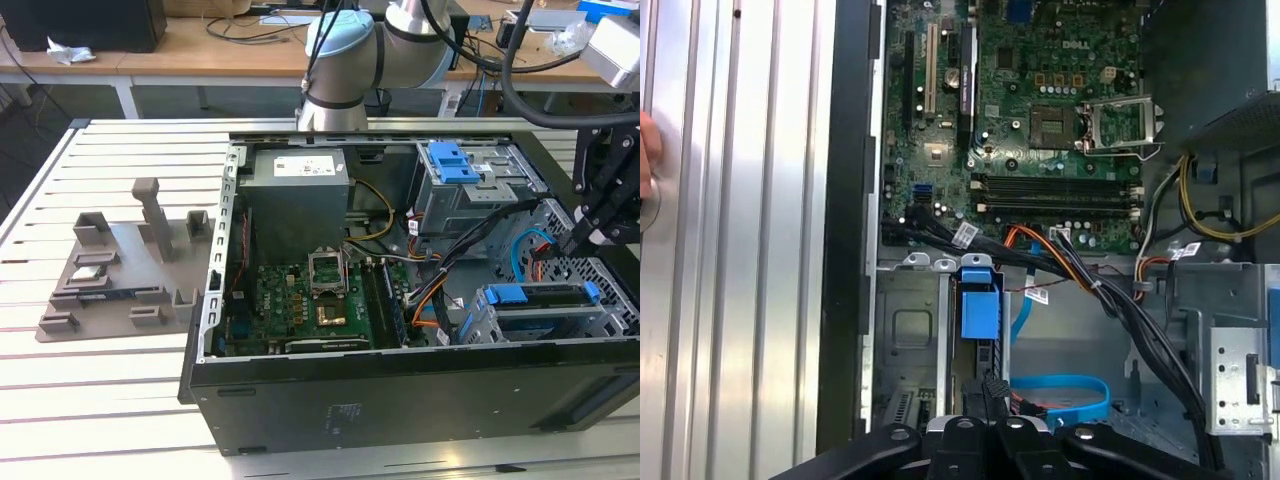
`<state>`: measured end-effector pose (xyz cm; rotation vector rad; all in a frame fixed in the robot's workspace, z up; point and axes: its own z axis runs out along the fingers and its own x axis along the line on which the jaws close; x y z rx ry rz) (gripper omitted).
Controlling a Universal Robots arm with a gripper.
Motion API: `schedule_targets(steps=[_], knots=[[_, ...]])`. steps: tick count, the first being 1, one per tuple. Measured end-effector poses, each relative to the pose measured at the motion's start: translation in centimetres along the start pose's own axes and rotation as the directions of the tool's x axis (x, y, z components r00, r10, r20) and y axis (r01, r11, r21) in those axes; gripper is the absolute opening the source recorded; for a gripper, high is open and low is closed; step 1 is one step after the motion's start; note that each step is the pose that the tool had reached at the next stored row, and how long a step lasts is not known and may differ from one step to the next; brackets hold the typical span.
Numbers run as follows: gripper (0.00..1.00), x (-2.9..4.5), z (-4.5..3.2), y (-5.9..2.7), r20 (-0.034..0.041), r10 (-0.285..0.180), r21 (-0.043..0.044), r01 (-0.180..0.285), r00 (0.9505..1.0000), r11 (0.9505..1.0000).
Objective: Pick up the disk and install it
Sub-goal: 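Insert the disk into the insertion slot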
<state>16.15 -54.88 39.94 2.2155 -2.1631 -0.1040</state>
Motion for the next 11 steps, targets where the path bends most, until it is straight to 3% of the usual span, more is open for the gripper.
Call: schedule_targets(steps=[5,6,7,9,11], knots=[[0.11,-0.17,0.25,-0.67,-0.001,0.0,0.0,0.0,1.0,1.0],[0.11,-0.35,0.28,-1.09,-0.0015,0.0,0.0,0.0,1.0,1.0],[0.11,-0.52,0.8,-1.52,-0.0022,0.0,-0.0001,0.0,1.0,1.0],[0.11,-1.25,1.26,-3.1,-0.0035,0.0,-0.0003,0.0,1.0,1.0],[0.11,-1.28,1.36,-3.31,-0.0035,0.0,-0.0004,0.0,1.0,1.0]])
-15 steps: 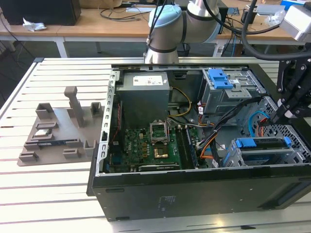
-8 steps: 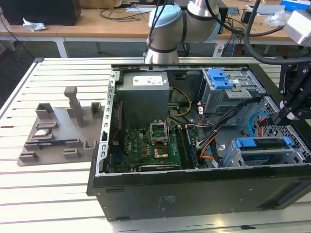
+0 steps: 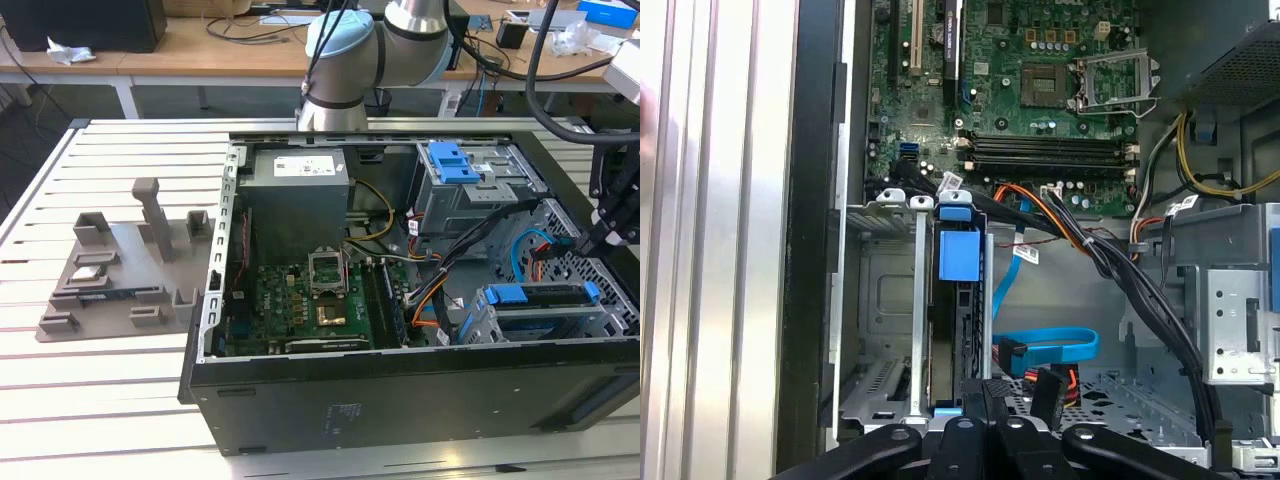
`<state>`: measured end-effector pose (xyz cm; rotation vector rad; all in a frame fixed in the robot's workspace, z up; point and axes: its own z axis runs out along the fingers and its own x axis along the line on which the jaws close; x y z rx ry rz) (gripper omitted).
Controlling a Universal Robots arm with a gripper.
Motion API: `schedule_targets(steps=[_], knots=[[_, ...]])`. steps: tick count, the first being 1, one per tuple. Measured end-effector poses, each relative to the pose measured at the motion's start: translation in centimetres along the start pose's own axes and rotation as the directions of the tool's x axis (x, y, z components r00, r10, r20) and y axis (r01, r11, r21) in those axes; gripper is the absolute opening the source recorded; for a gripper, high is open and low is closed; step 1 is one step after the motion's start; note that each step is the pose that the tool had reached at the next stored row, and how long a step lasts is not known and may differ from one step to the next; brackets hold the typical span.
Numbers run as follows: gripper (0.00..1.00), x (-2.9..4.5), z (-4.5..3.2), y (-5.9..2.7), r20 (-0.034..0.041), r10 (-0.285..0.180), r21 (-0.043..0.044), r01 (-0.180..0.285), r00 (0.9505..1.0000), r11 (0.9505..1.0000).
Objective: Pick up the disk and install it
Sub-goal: 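Insert the disk into the insertion slot, then insert the first disk wire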
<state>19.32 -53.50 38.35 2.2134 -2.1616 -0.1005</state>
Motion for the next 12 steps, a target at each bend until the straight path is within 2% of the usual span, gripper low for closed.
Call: schedule_targets(steps=[12], knots=[[0.11,0.0,0.0,-0.03,-0.0001,0.0,0.0,0.0,1.0,1.0]])
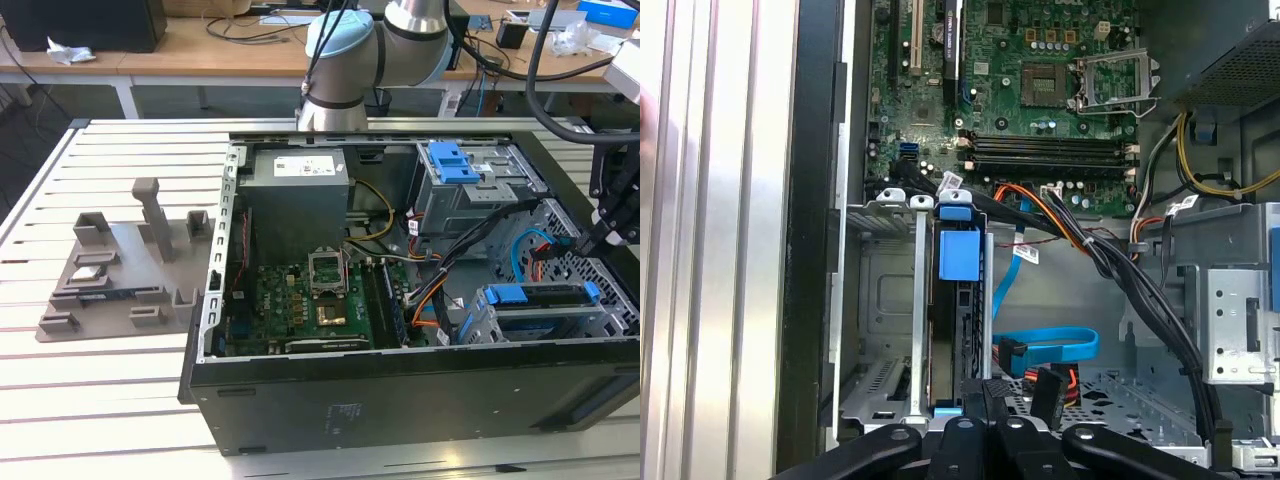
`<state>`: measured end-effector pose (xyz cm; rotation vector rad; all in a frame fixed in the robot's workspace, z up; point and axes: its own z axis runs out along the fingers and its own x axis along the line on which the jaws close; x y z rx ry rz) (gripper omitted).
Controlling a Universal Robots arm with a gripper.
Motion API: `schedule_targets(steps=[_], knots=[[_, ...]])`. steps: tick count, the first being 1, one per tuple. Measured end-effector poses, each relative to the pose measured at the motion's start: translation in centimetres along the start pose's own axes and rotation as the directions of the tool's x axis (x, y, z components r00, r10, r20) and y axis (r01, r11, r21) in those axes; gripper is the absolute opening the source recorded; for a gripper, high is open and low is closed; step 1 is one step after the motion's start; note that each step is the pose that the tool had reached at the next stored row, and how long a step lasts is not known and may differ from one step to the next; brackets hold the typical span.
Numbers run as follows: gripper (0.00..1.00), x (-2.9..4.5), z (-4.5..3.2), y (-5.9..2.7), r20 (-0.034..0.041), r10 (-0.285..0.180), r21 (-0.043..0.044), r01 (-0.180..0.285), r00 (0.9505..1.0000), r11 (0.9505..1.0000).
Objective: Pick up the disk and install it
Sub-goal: 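Insert the first disk wire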
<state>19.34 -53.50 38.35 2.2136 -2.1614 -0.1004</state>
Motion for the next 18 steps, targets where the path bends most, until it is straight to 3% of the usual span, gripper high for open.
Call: schedule_targets(steps=[3,4,5,6,8,13,15,16,18], knots=[[0.11,0.0,0.0,0.0,0.0001,0.0,0.0,0.0,1.0,1.0],[0.24,0.0,0.0,-0.01,0.0,0.0,0.0,0.0,1.0,1.0],[0.24,0.0,0.0,-0.01,0.0,0.0,0.0,0.0,1.0,1.0],[0.3,0.0,0.0,-0.01,-0.0001,0.0,0.0,0.0,1.0,1.0],[0.3,-0.01,0.0,-0.01,0.0,0.0,0.0,0.0,1.0,1.0],[0.3,-1.83,0.28,-0.17,-0.0037,0.0,-0.0001,0.0,1.0,1.0],[0.3,-3.42,1.06,-0.32,-0.0095,0.001,-0.0003,-0.001,1.0,1.0],[0.3,-3.83,1.7,-0.55,-0.0195,0.002,-0.0006,-0.002,0.9998,1.0],[0.3,-3.83,1.88,-0.67,-0.0262,0.002,-0.0007,-0.002,0.9997,1.0]])
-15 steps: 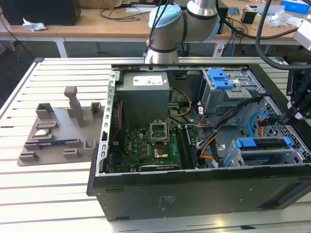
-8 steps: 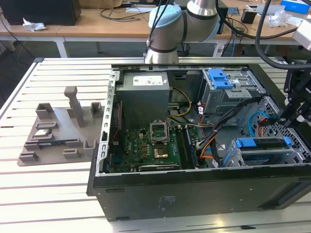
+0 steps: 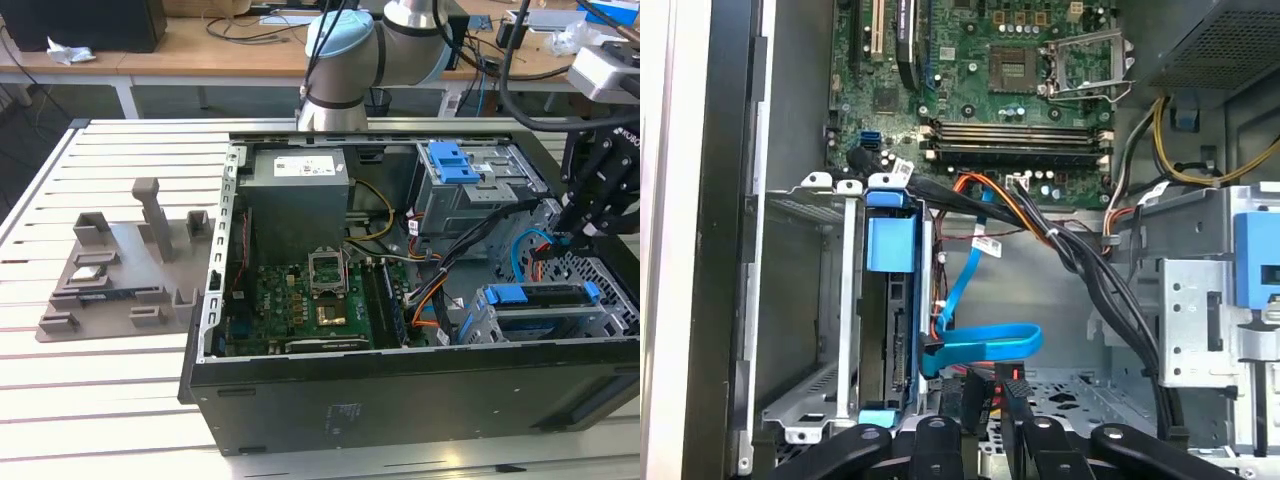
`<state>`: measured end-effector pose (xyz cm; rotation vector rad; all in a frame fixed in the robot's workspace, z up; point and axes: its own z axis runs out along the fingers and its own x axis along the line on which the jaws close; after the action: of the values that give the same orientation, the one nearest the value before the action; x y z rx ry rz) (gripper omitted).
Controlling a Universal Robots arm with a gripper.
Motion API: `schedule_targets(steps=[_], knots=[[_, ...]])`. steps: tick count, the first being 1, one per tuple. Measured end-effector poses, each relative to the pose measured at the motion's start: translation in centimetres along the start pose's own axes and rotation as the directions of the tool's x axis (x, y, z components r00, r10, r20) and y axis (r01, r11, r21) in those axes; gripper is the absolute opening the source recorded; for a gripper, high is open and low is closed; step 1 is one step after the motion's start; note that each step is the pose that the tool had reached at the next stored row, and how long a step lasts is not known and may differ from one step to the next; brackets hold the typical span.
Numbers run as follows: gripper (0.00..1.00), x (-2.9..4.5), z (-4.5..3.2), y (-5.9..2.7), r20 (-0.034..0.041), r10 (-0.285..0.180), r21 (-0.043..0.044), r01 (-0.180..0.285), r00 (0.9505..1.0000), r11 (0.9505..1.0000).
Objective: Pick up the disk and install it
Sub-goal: 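Insert the first disk wire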
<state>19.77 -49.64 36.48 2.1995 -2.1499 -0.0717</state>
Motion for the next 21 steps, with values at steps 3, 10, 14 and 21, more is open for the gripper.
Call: schedule_targets(steps=[3,10,14,21], knots=[[0.3,0.0,0.47,-0.08,-0.0054,0.0,-0.0002,0.0,1.0,1.0],[0.22,0.0,0.59,-0.09,-0.0061,0.001,-0.0002,-0.001,1.0,1.0],[0.17,0.0,0.59,-0.09,-0.0062,0.001,-0.0002,-0.001,1.0,1.0],[0.17,3.99,1.18,0.64,-0.0061,0.001,-0.0002,-0.001,1.0,1.0]])
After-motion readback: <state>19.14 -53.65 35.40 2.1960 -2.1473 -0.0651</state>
